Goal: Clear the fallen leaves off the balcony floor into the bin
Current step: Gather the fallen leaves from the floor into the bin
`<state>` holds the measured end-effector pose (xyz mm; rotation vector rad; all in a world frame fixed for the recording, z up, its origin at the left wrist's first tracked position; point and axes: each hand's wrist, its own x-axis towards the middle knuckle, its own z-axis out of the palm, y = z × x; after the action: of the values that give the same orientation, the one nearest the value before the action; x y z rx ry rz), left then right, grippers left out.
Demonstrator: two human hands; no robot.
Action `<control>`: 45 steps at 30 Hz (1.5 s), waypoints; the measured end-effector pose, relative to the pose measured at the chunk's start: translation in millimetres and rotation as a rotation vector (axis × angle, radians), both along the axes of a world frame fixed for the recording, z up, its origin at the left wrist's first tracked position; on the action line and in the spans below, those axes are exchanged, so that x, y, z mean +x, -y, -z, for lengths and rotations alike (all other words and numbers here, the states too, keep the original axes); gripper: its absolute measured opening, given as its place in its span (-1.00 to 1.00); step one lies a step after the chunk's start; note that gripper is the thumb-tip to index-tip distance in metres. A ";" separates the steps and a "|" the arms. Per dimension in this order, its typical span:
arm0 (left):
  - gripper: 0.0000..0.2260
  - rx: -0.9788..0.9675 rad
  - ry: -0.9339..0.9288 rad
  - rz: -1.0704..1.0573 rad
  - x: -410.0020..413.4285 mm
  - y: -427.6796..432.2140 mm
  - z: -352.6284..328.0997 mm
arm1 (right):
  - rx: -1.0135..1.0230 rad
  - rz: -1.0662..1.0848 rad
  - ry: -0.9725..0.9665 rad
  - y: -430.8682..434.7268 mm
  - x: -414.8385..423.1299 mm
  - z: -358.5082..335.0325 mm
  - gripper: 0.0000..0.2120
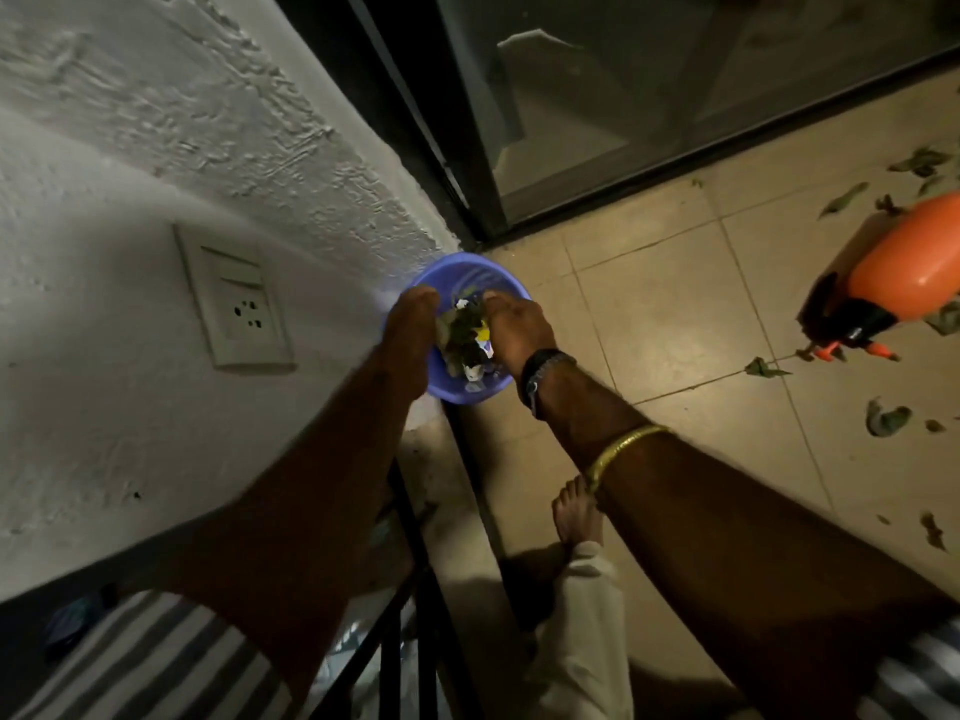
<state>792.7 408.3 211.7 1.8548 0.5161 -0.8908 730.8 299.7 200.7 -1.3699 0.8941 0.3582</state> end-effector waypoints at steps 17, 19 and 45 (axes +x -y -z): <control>-0.85 -0.198 0.078 0.312 -186.2 205.7 -55.0 | -0.323 0.832 0.036 142.7 -213.8 -61.8 -0.97; -0.85 -0.210 0.066 0.401 -231.2 235.8 -63.6 | -0.352 0.933 0.020 167.5 -260.1 -70.9 -0.98; -0.94 -0.261 -0.361 1.291 -794.2 486.1 -83.3 | -0.382 1.884 -0.260 327.9 -813.8 -81.0 -0.87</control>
<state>-1.5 -77.8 295.0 1.6588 -0.7014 -2.0182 -83.0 -28.2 281.7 -0.3017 2.0869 -1.1423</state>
